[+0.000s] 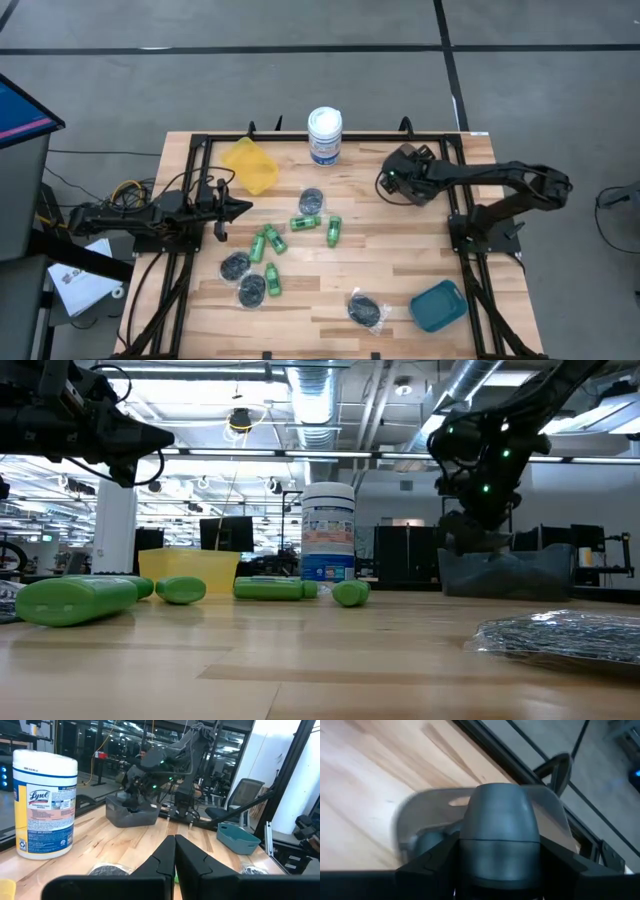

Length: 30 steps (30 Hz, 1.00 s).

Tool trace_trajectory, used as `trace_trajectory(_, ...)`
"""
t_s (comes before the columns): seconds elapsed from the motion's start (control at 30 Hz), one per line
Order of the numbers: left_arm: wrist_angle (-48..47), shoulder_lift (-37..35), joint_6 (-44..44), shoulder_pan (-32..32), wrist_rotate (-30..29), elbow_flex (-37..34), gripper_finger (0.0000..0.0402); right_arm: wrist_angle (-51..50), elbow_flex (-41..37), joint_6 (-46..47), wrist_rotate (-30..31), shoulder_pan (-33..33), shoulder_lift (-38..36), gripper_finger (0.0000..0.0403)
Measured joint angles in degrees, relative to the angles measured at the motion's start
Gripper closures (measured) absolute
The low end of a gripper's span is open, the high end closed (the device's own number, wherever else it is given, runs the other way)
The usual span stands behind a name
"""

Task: Pick & Place Travel size toiletries
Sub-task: Put the gray deodorant into the black bin, then put the black hairbrush into the blue bin

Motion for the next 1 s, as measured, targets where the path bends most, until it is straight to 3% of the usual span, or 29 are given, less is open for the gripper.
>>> trace_trajectory(0.4,0.36,0.04,0.0,0.0,-0.02,0.0,0.04,0.07,0.29,-0.35,-0.06,-1.33,2.53,0.0142)
trace_trajectory(0.8,0.78,0.04,0.0,0.0,-0.01,0.0,0.04,-2.85,8.92,-4.03,-0.39,1.31,2.53,0.0136)
trace_trajectory(0.87,0.78,0.04,0.0,0.0,-0.01,0.0,0.04,-3.85,10.82,-3.42,-2.62,3.15,2.46,0.0136)
trace_trajectory(1.0,0.78,0.04,0.0,0.0,0.0,0.0,0.04,-2.14,12.7,-0.44,-12.64,9.94,1.35,0.0136)
